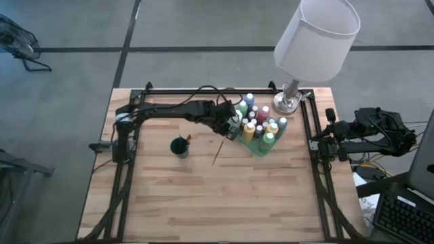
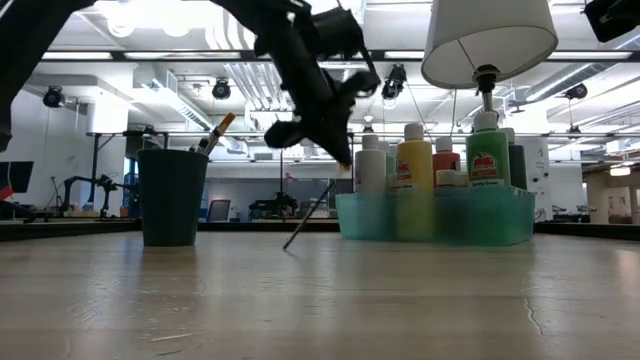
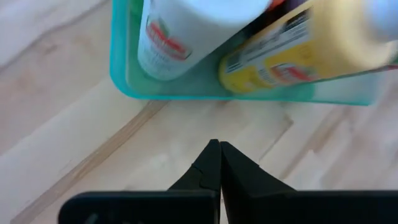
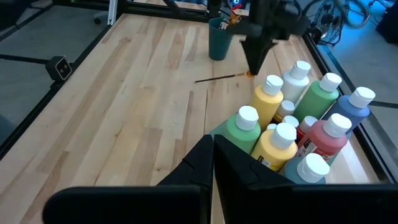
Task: Pick & Place Paint Supplies
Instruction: Put the orange paint brush into the green cup
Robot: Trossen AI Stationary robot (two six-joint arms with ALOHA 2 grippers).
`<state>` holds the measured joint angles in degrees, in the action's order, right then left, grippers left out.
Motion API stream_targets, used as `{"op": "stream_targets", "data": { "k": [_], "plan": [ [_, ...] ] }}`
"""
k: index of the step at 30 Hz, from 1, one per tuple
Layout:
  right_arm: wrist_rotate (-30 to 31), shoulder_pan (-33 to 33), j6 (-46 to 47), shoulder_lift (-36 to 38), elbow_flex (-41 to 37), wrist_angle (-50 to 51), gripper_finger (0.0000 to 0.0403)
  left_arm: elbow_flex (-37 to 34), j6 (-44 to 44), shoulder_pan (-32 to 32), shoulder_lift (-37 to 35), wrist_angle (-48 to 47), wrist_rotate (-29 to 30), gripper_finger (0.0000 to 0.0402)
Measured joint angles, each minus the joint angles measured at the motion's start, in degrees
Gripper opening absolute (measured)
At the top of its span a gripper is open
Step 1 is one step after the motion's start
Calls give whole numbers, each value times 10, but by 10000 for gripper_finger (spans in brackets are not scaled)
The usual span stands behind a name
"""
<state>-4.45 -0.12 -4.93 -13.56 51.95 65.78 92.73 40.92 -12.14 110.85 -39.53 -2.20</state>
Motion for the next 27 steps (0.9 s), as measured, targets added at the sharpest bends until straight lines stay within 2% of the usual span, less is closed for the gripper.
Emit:
{"op": "stream_targets", "data": {
  "k": [10,27],
  "plan": [
    [0,0,0,0,0,0,8,0,-16,0,-82,22,15,0],
    [0,0,0,0,0,0,8,-1,-82,0,-228,32,74,0]
  ]
}}
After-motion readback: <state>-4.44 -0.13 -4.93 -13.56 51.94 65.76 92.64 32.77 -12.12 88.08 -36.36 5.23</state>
